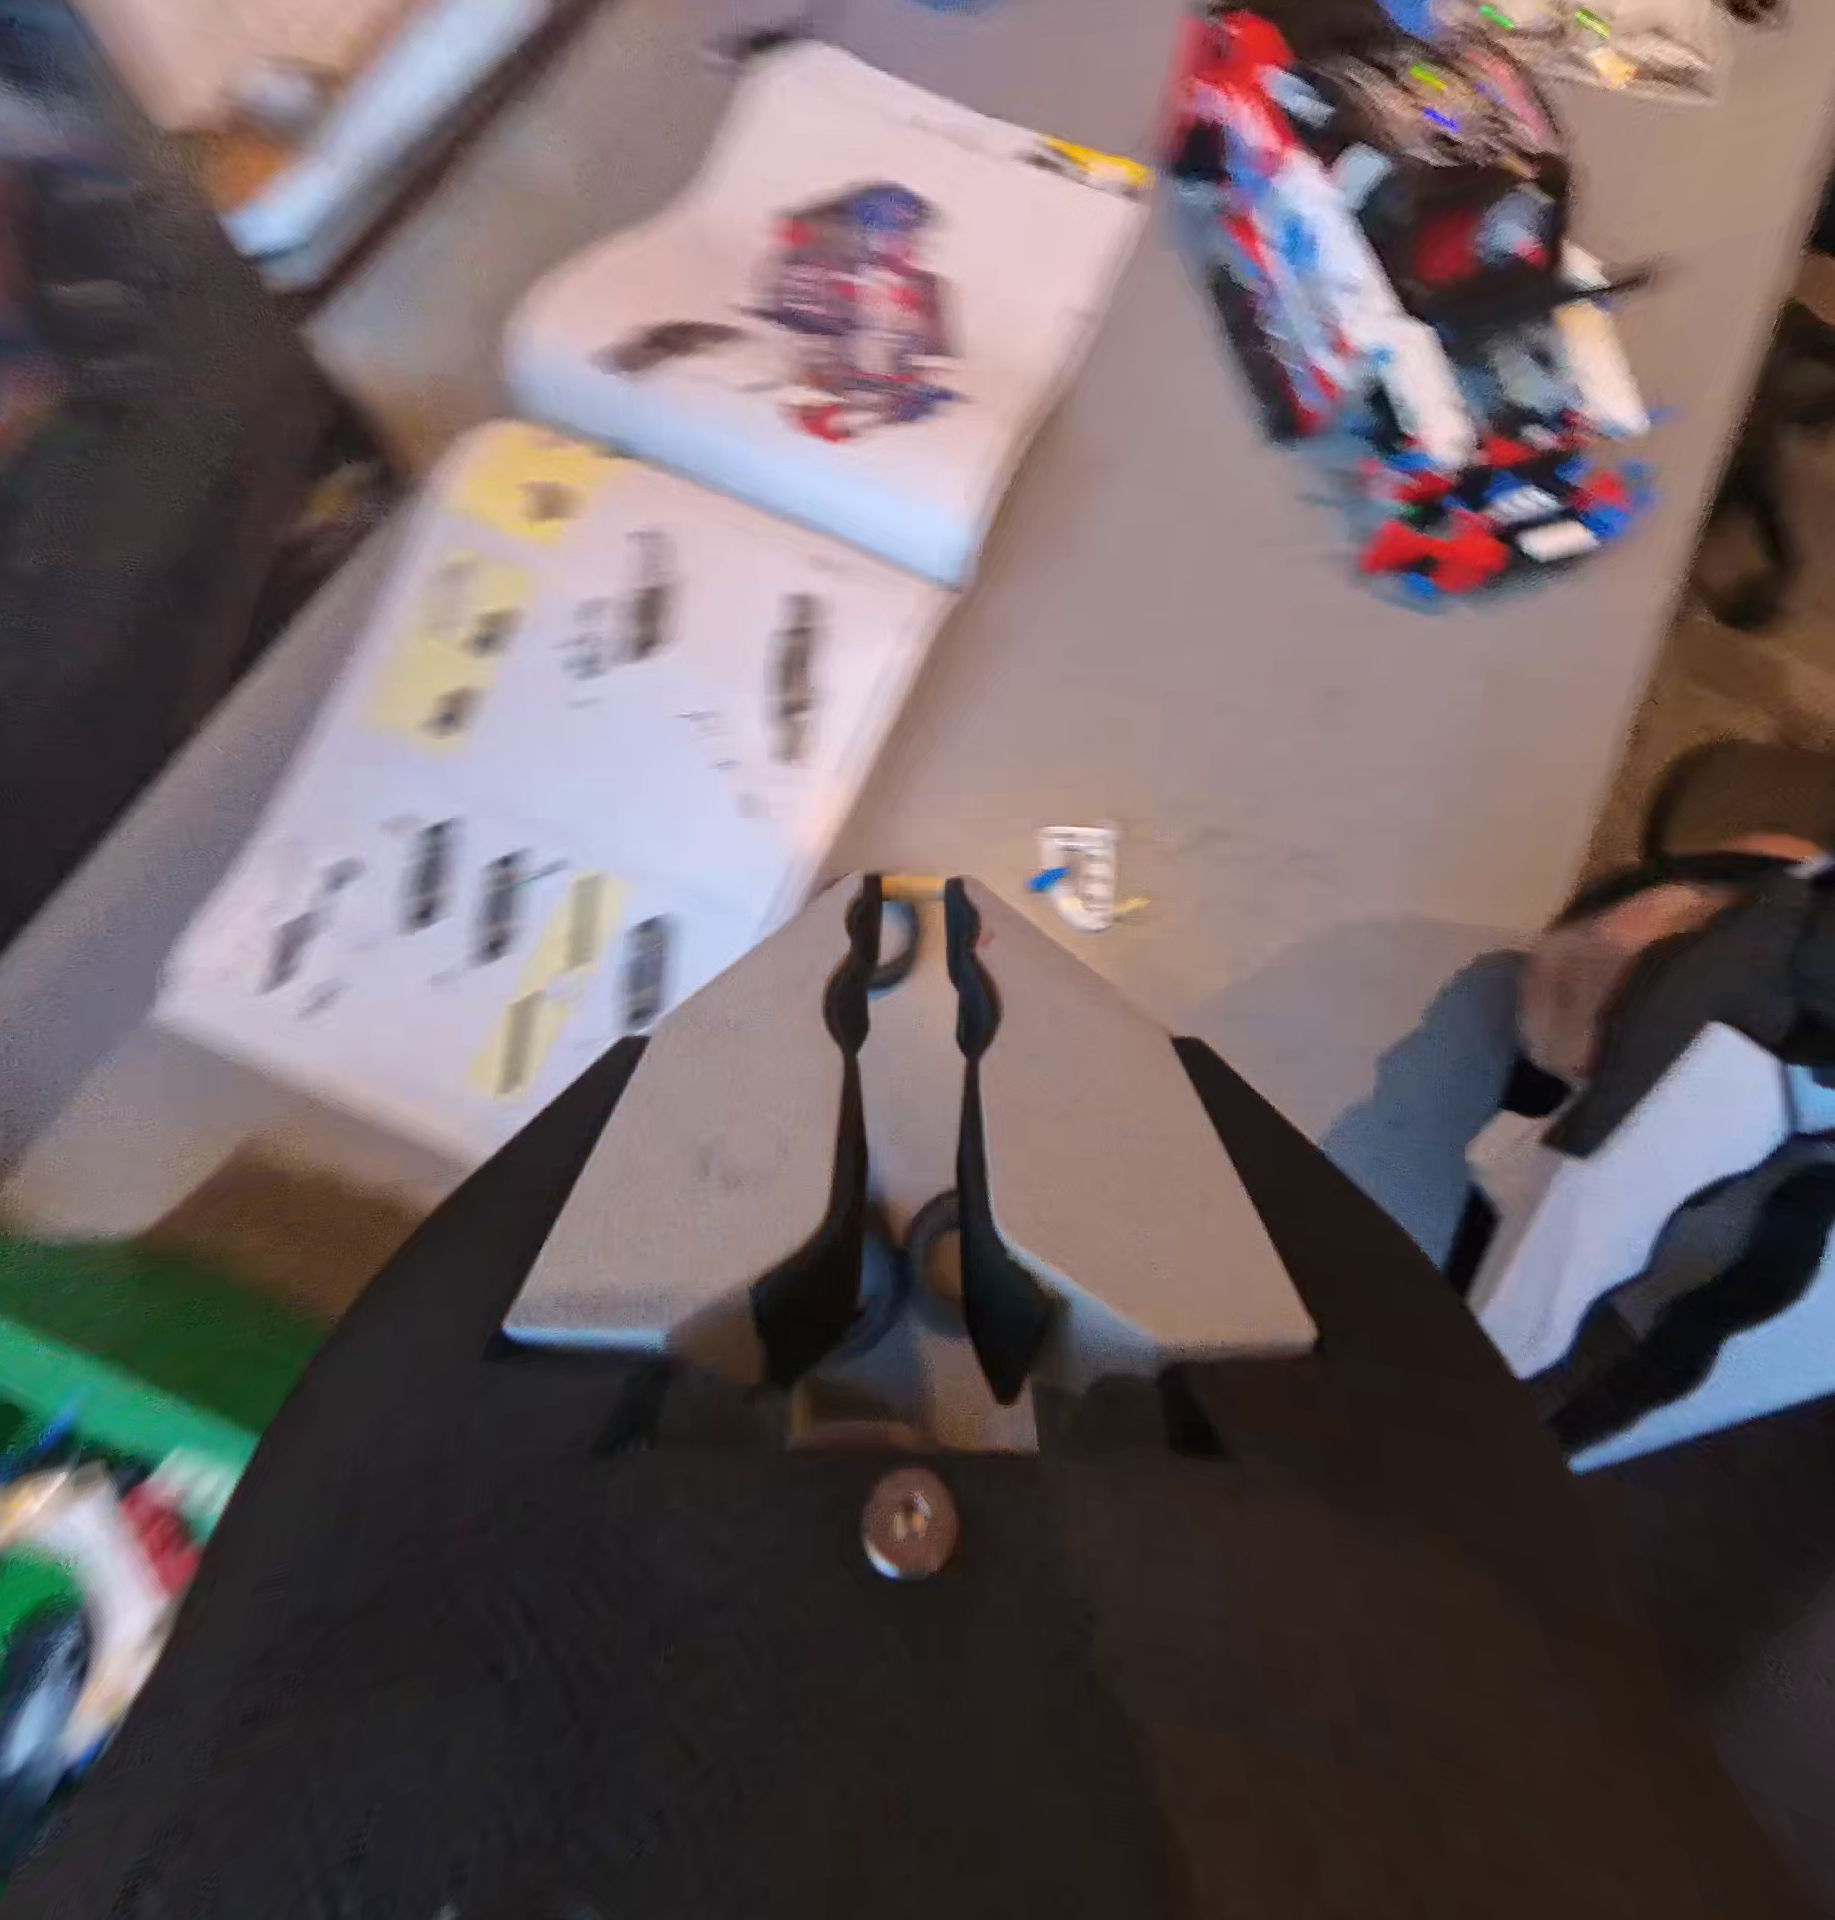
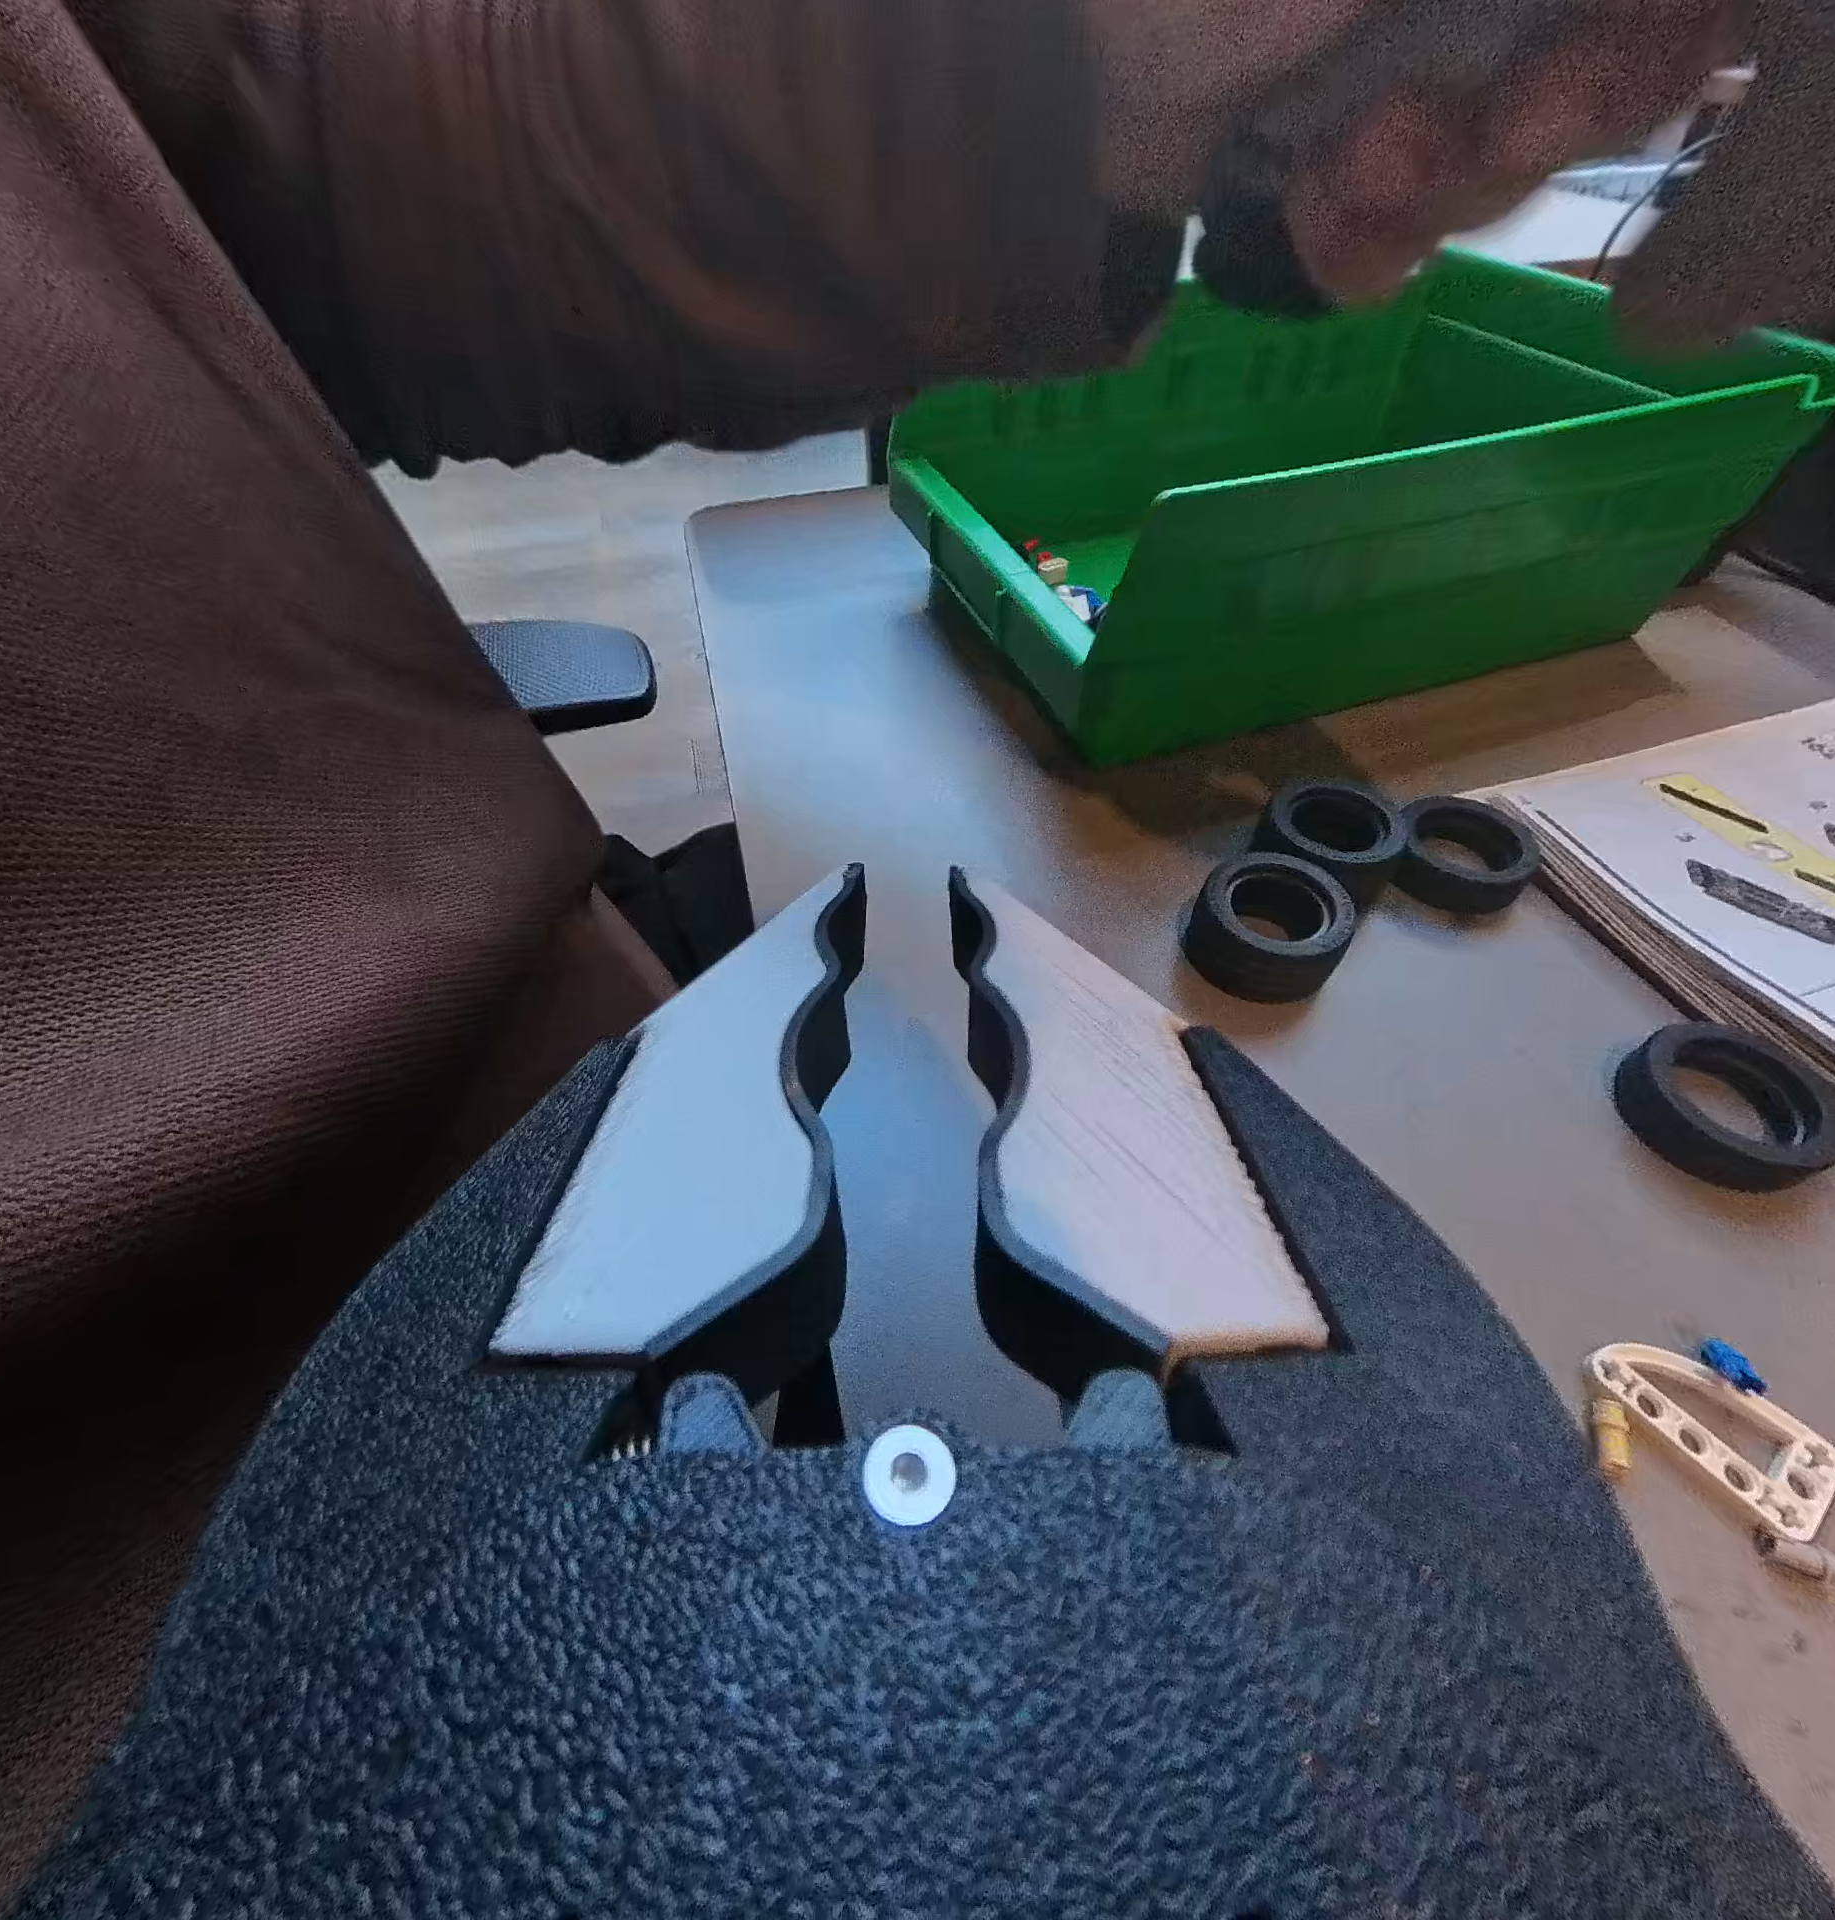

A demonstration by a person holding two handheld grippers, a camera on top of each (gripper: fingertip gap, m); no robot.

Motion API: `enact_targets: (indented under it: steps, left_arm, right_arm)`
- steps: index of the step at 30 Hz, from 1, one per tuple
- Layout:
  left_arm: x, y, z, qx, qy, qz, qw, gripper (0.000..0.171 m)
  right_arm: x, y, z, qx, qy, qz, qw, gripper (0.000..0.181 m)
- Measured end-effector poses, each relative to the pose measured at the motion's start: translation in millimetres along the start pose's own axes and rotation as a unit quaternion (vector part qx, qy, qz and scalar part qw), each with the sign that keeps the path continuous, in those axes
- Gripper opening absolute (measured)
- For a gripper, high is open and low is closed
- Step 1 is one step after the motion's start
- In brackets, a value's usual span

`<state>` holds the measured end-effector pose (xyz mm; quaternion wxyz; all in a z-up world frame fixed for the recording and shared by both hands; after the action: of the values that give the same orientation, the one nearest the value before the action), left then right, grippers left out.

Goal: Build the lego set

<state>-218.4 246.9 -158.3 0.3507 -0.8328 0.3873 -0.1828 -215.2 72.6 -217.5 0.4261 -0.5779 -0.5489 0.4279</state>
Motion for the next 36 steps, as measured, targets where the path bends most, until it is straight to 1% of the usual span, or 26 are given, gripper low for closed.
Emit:
enact_targets:
  steps: [1, 2, 4, 5, 7, 9, 14, 17, 22, 24, 26, 30, 33, 36]
  left_arm:
    - [19.9, 2.0, 18.5, -0.010, 0.023, 0.022, 0.999, 0.010]
    - [32.6, 8.2, 37.0, -0.027, 0.031, 0.042, 0.998, 0.010]
    - [50.1, 30.0, 69.4, -0.074, 0.044, 0.072, 0.994, 0.010]
    - [55.7, 40.9, 80.7, -0.092, 0.050, 0.075, 0.992, 0.010]
    - [62.9, 60.2, 93.7, -0.120, 0.054, 0.082, 0.988, 0.010]
    - [62.7, 70.8, 99.3, -0.133, 0.042, 0.097, 0.985, 0.010]
    - [62.8, 78.6, 106.7, -0.149, 0.045, 0.120, 0.980, 0.010]
    - [60.1, 87.8, 111.4, -0.168, 0.041, 0.137, 0.975, 0.010]
    - [64.1, 89.3, 113.8, -0.160, 0.048, 0.141, 0.976, 0.010]
    - [64.8, 87.2, 112.9, -0.155, 0.049, 0.143, 0.976, 0.028]
    - [63.9, 84.3, 111.3, -0.145, 0.048, 0.141, 0.978, 0.025]
    - [62.6, 82.8, 100.5, -0.135, 0.047, 0.136, 0.980, 0.026]
    - [69.6, 83.8, 89.0, -0.122, 0.075, 0.111, 0.983, 0.027]
    - [70.0, 80.3, 74.3, -0.112, 0.075, 0.093, 0.986, 0.028]
  right_arm:
    - [-1.0, 1.0, 0.4, -0.004, 0.002, -0.008, 1.000, 0.016]
    - [-1.8, 1.9, 0.6, -0.009, 0.004, -0.015, 1.000, 0.016]
    - [-3.0, 3.2, 0.0, -0.014, 0.008, -0.024, 1.000, 0.016]
    - [-3.6, 3.5, -0.8, -0.015, 0.010, -0.027, 0.999, 0.015]
    - [-4.2, 3.1, -3.2, -0.013, 0.013, -0.028, 0.999, 0.015]
    - [-3.7, 2.9, -5.7, -0.012, 0.017, -0.027, 0.999, 0.015]
    - [-4.5, 1.0, -9.1, -0.007, 0.019, -0.026, 0.999, 0.015]
    - [-4.3, 2.8, -8.1, -0.014, 0.023, -0.032, 0.999, 0.015]
    - [-3.6, 4.7, -6.6, -0.017, 0.023, -0.031, 0.999, 0.015]
    - [-2.6, 6.1, -6.0, -0.020, 0.023, -0.028, 0.999, 0.015]
    - [-1.4, 7.4, -5.3, -0.022, 0.025, -0.027, 0.999, 0.015]
    - [-0.3, 9.3, -4.5, -0.026, 0.028, -0.028, 0.999, 0.015]
    - [1.1, 10.4, -3.8, -0.027, 0.029, -0.026, 0.999, 0.015]
    - [3.8, 12.1, -3.3, -0.029, 0.032, -0.023, 0.999, 0.015]
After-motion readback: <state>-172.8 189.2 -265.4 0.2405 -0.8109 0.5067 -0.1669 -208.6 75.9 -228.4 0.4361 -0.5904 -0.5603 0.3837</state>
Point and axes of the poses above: each gripper's, where its closed fingertips meet, z out along the fingers, y out of its underside, x = y × z across the jaws, the point moved 1 cm from there along -z, back along the fingers, and after that the axes turned 1 degree about x, right-handed, at the moved point
